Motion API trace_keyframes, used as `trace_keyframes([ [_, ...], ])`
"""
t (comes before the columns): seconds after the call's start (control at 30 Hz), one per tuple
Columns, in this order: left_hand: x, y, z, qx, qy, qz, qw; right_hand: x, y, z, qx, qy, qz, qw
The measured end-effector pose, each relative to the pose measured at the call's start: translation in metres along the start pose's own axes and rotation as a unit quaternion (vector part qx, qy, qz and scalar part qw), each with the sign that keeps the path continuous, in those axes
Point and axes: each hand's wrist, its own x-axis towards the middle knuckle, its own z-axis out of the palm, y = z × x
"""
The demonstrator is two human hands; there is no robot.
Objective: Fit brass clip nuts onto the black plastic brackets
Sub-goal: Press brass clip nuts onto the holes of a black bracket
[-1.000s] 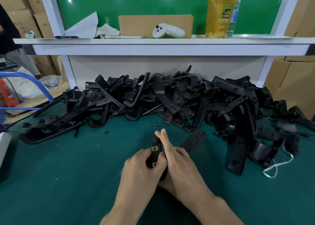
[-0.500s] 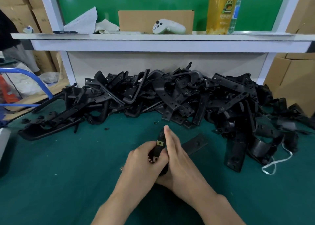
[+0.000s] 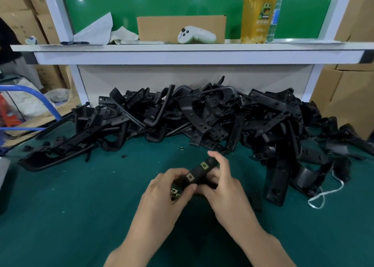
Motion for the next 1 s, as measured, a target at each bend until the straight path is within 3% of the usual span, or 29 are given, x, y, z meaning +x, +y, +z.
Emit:
trace_keyframes([
  [0.33, -0.001, 0.002, -0.007, 0.024, -0.002, 0.087, 0.996, 0.001, -0.013, -0.010, 0.140, -0.019, 0.067, 0.988],
  [0.7, -0.002, -0.003, -0.009, 0.031, -0.013, 0.102, 0.994, -0.003, -0.020, -0.013, 0.129, -0.037, 0.065, 0.989],
  [0.87, -0.004, 0.004, -0.009, -0.015, 0.084, 0.093, 0.992, -0.004, -0.031, -0.018, 0.136, 0.005, 0.034, 0.990],
  [1.0, -0.002, 0.012, -0.013, -0.021, 0.173, 0.165, 0.971, -0.006, -0.040, -0.020, 0.030, 0.086, -0.108, 0.990],
])
